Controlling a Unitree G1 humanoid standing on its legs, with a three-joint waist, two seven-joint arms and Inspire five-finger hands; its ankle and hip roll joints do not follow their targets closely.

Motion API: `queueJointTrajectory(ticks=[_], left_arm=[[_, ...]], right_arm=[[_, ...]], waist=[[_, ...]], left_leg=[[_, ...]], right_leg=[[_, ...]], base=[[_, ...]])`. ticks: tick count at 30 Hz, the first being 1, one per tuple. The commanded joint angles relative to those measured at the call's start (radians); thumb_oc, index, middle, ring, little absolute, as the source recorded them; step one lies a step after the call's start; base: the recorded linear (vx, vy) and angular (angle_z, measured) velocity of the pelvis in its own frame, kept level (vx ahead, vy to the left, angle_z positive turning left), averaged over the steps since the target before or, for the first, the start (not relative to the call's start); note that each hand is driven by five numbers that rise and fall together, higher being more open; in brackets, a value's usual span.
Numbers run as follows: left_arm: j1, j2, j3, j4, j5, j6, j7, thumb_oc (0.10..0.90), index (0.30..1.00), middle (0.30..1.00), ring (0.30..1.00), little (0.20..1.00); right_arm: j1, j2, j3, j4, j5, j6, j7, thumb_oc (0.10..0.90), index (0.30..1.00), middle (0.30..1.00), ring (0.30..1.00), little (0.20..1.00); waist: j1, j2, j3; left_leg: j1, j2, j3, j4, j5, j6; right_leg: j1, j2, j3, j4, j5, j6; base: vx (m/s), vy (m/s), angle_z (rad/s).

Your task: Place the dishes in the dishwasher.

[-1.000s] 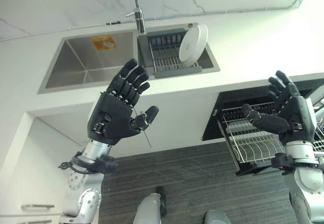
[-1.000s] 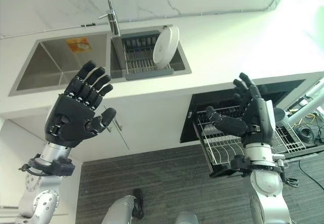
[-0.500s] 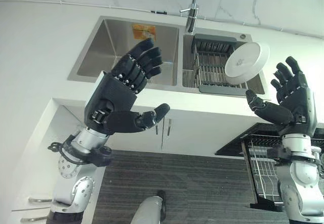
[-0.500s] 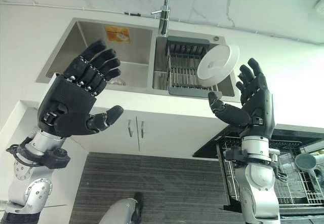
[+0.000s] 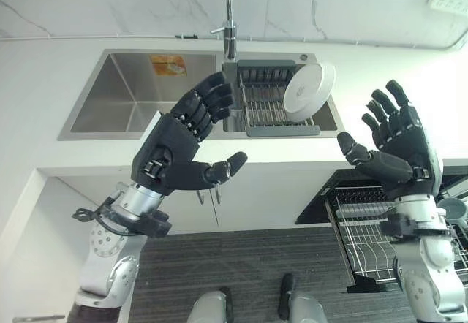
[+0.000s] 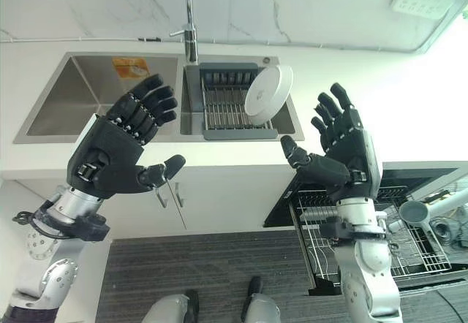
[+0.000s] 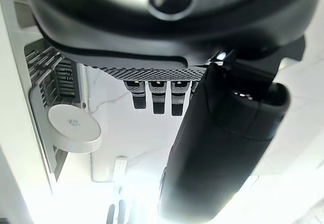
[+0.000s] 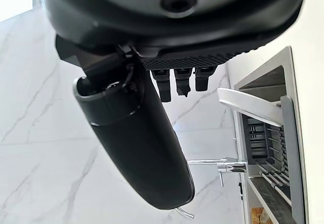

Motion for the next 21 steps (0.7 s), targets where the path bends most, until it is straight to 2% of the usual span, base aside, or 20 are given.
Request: queueJointTrajectory(ticks=[1,3,5,6,7,11,21], left_arm=[[-0.084,0.008,0.009,-0.117,-0.026,-0.071,0.012,0.8,0.9,0.9,0.9,0.9],[-0.064,-0.011,0.016,-0.106,-0.055,-0.081,-0.017,0.8,0.9,0.9,0.9,0.9],[-0.057,-0.015,0.014,-0.098,-0.062,-0.091,-0.034,0.8,0.9,0.9,0.9,0.9],[-0.05,-0.017,0.005,-0.091,-0.082,-0.092,-0.052,0.8,0.9,0.9,0.9,0.9],[-0.051,-0.017,0.0,-0.085,-0.079,-0.096,-0.05,0.8,0.9,0.9,0.9,0.9],[-0.077,-0.011,-0.043,-0.044,-0.059,-0.134,-0.024,0.8,0.9,0.9,0.9,0.9],[-0.137,0.015,-0.089,0.028,-0.062,-0.116,-0.023,0.8,0.9,0.9,0.9,0.9]], right_arm=[[-0.127,-0.078,-0.077,-0.073,-0.002,-0.052,0.003,0.8,0.9,0.9,0.9,0.9],[-0.133,-0.09,-0.092,-0.063,0.022,-0.023,0.006,0.8,0.9,0.9,0.9,0.9],[-0.137,-0.09,-0.092,-0.051,0.002,-0.018,0.0,0.8,0.9,0.9,0.9,0.9],[-0.141,-0.096,-0.082,-0.034,-0.017,-0.019,0.009,0.8,0.9,0.9,0.9,0.9],[-0.155,-0.104,-0.072,-0.018,-0.014,-0.013,0.009,0.8,0.9,0.9,0.9,0.9],[-0.212,-0.126,-0.05,0.046,0.049,0.006,0.0,0.8,0.9,0.9,0.9,0.9],[-0.306,-0.099,-0.006,0.213,0.107,0.002,-0.047,0.8,0.9,0.9,0.9,0.9]], waist=[[-0.023,0.017,-0.084],[-0.015,0.013,-0.086],[-0.018,0.02,-0.083],[-0.024,0.034,-0.077],[-0.028,0.037,-0.076],[-0.032,0.05,-0.101],[0.011,0.02,-0.115]], left_leg=[[0.104,0.072,0.053,-0.078,-0.048,-0.055],[0.092,0.054,0.069,-0.078,-0.02,-0.055],[0.077,0.066,0.085,-0.078,-0.013,-0.062],[0.066,0.091,0.102,-0.078,-0.005,-0.078],[0.069,0.097,0.101,-0.078,-0.004,-0.081],[0.074,0.074,0.074,-0.078,-0.036,-0.082],[0.124,0.032,0.043,-0.078,-0.083,-0.057]], right_leg=[[0.027,0.017,0.0,0.025,-0.143,0.064],[0.035,0.018,-0.009,0.025,-0.148,0.045],[0.039,0.022,-0.019,0.025,-0.15,0.043],[0.058,0.023,-0.042,0.025,-0.165,0.045],[0.064,0.024,-0.042,0.025,-0.17,0.045],[0.065,0.016,-0.047,0.025,-0.175,0.054],[0.101,-0.029,-0.083,0.025,-0.142,0.089]], base=[[0.07,-0.315,0.52],[0.03,-0.234,0.19],[-0.01,-0.053,0.08],[0.0,-0.004,0.18],[-0.02,0.057,0.25],[-0.02,0.111,0.18],[0.04,0.098,0.12]])
